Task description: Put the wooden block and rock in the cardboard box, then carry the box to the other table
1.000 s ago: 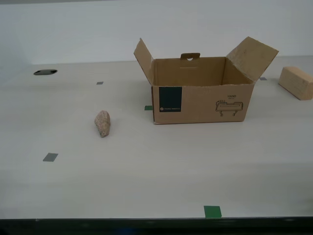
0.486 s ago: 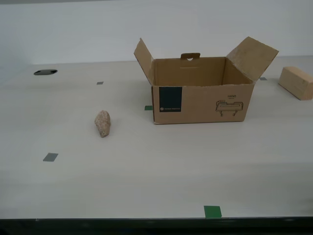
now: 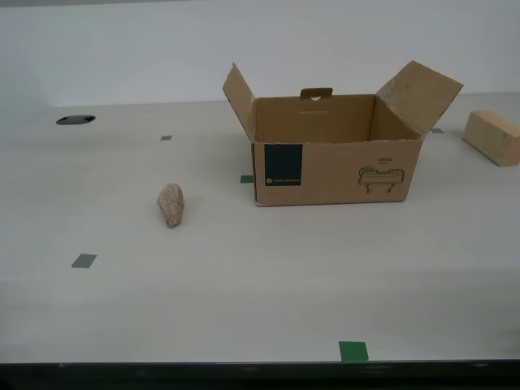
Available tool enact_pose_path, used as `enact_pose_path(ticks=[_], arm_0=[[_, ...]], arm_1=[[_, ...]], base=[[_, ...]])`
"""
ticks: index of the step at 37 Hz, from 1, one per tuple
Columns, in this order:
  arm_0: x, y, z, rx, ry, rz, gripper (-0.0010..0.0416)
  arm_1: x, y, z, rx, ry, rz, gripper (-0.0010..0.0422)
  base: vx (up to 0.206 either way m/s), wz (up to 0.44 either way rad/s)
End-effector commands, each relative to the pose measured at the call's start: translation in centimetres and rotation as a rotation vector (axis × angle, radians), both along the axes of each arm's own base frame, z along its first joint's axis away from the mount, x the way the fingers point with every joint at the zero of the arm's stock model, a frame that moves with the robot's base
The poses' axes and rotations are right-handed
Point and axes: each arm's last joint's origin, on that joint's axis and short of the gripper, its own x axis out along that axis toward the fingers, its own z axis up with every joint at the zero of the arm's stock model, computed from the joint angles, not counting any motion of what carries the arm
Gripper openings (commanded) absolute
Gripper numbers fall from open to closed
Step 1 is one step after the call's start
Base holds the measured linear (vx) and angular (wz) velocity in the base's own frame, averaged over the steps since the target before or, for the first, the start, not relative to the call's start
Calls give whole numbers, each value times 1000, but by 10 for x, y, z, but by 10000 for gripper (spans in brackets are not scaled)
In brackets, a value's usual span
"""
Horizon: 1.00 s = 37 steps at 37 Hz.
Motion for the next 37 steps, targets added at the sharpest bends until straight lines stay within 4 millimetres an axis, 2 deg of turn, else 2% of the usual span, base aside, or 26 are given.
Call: enact_pose_path(ticks=[1, 14, 27, 37], arm_0=[[0, 0, 6, 0, 41, 0, 0], [-3, 0, 34, 51, 182, -13, -1], [-19, -1, 71, 47, 340, -59, -1], [-25, -1, 79, 45, 395, -61, 0]], arm_1=[[-1, -3, 3, -20, 43, -32, -1], [-6, -21, 14, -30, 183, -105, -1], [-10, -36, 21, -122, 304, -142, -1], [1, -55, 16, -146, 465, -249, -1]], base=[[0, 0], [0, 0], [0, 0], [0, 0]])
